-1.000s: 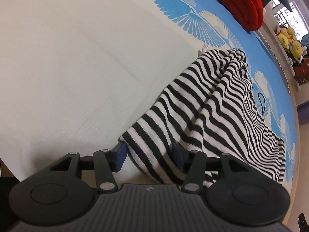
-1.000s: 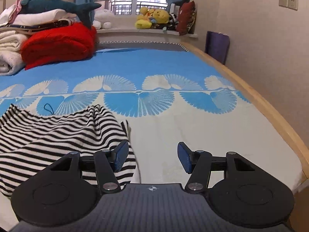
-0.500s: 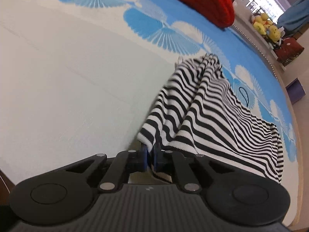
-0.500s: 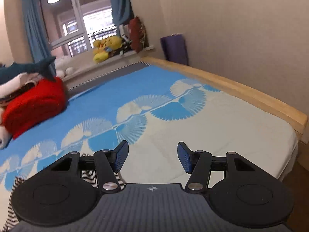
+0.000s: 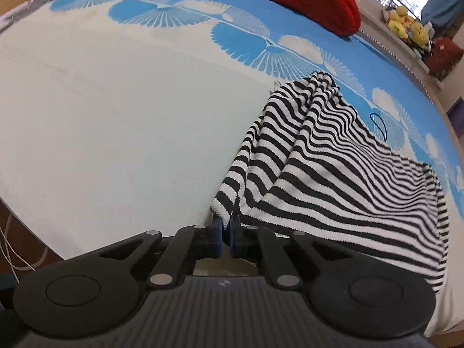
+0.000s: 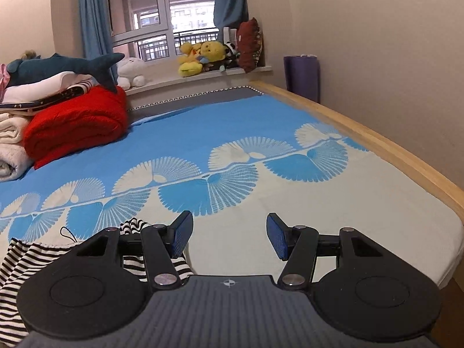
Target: Fold small clothes
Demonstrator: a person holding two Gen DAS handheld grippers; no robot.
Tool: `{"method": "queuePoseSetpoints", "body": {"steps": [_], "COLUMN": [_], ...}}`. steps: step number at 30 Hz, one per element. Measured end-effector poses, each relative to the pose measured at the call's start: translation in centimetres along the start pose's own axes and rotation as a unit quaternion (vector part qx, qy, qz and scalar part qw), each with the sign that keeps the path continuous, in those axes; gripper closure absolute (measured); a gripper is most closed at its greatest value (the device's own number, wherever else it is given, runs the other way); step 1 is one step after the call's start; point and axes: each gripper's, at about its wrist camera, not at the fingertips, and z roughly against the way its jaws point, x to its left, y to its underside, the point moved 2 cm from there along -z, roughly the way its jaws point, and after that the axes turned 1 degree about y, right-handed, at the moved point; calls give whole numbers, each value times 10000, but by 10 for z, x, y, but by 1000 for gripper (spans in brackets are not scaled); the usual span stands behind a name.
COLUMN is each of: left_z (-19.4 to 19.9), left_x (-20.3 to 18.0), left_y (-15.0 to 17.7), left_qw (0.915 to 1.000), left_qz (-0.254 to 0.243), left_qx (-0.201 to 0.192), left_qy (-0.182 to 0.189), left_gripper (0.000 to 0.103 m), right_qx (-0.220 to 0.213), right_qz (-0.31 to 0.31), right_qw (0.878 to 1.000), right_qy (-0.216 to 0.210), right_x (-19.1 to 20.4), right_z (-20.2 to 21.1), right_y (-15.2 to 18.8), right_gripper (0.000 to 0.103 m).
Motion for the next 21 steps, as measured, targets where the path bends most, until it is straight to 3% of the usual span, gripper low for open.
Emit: {"method": "queuePoseSetpoints", "body": {"steps": [9,15,18,21], "left_z": [2,16,37,67], "left_x": [-27,-40,-78,-151], "left_y": [0,-20,-32,-34], "left_qw": [9960,9971,9945,9842], "left_qz": [-654,-435,-616,-1295], "left_qx": [-423,-456,-638,-1082], "left_qy": [-430,-421,-564,-540], "left_gripper": [98,99,99,99], "right_qx": [-1,-49,-113,-123], "right_qz": [-96,-136,56,211], "right_qw": [9999,9999,9999,9995], "right_qy": [72,77,116,180], "right_x": [-17,-25,-27,-31], "right_z": [2,1,-2,-7], "right_y": [2,2,1,1], "right_gripper": [45,45,45,45]}}
